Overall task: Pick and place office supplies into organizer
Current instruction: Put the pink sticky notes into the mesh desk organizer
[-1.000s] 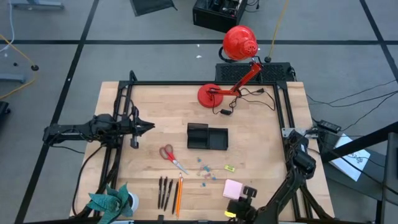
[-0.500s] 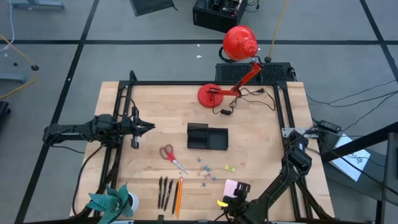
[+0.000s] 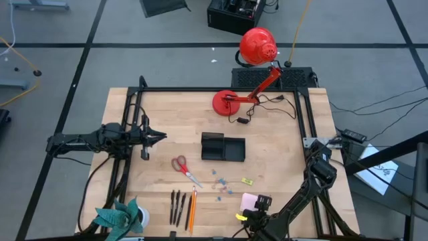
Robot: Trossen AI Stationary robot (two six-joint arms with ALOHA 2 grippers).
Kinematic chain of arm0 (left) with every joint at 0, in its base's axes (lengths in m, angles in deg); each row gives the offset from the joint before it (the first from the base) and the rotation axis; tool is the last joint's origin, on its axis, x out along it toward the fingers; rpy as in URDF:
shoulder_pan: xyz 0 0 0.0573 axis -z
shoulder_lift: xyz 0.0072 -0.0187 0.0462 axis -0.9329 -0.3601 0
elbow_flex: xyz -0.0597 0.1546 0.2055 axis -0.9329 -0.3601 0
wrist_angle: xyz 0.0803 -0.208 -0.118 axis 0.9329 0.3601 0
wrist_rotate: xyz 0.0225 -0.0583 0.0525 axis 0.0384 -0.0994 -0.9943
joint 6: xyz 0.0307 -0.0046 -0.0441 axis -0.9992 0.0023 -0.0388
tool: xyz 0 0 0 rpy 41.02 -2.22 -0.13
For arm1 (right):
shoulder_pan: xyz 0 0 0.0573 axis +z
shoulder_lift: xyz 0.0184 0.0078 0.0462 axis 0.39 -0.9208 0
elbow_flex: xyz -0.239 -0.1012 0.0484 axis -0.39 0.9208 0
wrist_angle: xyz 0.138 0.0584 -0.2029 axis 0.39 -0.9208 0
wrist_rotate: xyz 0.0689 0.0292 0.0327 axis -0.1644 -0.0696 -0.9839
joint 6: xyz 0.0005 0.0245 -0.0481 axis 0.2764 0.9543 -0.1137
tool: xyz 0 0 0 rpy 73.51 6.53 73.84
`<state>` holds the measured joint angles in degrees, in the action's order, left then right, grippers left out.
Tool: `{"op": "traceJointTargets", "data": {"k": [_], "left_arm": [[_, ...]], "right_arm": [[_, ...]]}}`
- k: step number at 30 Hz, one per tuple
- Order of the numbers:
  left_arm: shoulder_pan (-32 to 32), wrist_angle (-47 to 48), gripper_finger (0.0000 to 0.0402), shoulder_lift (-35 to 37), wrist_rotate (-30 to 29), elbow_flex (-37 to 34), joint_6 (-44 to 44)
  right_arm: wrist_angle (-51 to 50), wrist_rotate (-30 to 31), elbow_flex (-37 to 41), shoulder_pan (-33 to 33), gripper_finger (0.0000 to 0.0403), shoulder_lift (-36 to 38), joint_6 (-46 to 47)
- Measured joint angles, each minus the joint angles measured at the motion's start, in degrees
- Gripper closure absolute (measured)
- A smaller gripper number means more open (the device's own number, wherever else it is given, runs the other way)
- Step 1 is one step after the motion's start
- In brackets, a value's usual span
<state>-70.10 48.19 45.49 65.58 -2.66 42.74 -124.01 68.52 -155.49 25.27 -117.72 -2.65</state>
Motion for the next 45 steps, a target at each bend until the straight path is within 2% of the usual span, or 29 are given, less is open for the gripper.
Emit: {"op": "traceJointTargets", "data": {"k": [12,19,23,32,40,45], "left_arm": [[0.0,0.1,0.036,0.0,0.0,0.0,0.0],[0.0,0.1,0.036,0.0,0.0,0.0,0.1],[0.0,0.1,0.036,0.0,0.0,0.0,0.3],[0.0,0.1,0.036,0.0,0.0,0.0,0.5],[0.0,0.1,0.036,0.0,0.0,0.0,0.5],[0.0,0.1,0.036,0.0,0.0,0.0,0.5]], "right_arm": [[-1.0,6.0,0.9,-0.6,0.0183,-0.2,-1.2],[0.2,6.1,1.0,-0.6,0.02,-0.2,-1.2],[2.3,5.5,2.5,-0.6,0.0236,-0.2,-0.7],[5.6,0.6,5.0,-0.6,0.0386,-0.3,0.6],[4.2,1.4,4.8,-0.9,0.0399,0.8,-0.1],[1.4,5.6,5.2,-1.2,0.0401,3.1,-2.1]]}}
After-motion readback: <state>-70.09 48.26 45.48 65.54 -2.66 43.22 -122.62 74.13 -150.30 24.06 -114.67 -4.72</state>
